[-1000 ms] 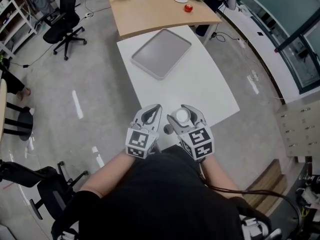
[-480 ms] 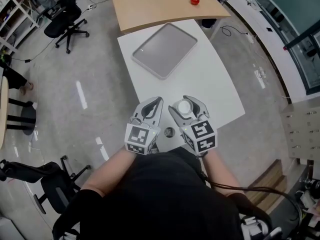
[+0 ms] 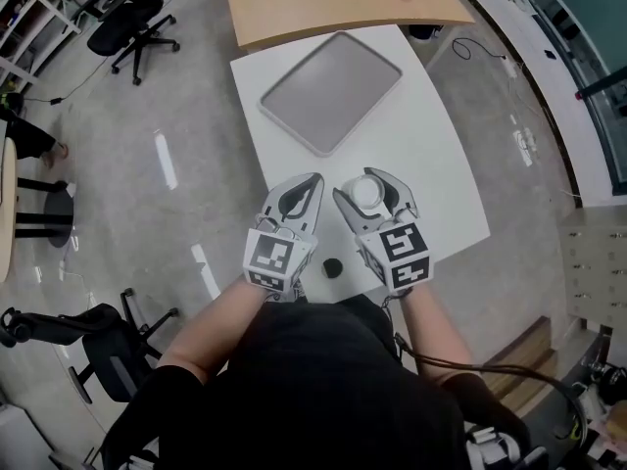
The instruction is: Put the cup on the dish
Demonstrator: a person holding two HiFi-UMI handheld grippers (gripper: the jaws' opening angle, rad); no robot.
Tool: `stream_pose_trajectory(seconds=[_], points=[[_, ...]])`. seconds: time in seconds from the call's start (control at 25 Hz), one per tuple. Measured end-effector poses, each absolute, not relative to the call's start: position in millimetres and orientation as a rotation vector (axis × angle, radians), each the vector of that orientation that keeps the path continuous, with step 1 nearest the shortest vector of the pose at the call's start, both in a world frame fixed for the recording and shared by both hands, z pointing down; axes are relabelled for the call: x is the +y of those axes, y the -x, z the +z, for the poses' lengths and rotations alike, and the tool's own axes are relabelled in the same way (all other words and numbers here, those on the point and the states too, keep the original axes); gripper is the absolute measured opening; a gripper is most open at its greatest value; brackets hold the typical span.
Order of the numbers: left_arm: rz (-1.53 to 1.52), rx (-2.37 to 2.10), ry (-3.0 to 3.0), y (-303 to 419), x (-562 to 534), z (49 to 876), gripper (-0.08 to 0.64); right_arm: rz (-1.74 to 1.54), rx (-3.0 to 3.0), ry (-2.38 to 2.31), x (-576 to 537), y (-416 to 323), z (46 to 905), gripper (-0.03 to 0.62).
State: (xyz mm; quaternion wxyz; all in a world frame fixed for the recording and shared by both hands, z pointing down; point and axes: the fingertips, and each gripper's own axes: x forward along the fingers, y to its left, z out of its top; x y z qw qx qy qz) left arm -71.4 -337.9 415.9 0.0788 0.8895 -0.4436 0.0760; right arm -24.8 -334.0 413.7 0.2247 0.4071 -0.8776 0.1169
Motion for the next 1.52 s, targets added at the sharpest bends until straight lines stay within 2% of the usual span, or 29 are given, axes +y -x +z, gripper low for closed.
stream_pose_trajectory(seconds=[0.8, 1.52], points=[[0.251, -1.446, -2.555, 80.0, -477.6, 466.4, -0.003, 0.325, -2.444, -1.110, -484.8, 24.9, 452.3, 0.261], [0.289, -1.525, -2.512, 96.9, -577.5, 533.1, -0.003, 0.364, -2.417, -1.126, -590.7, 34.6, 520.8, 0.261]])
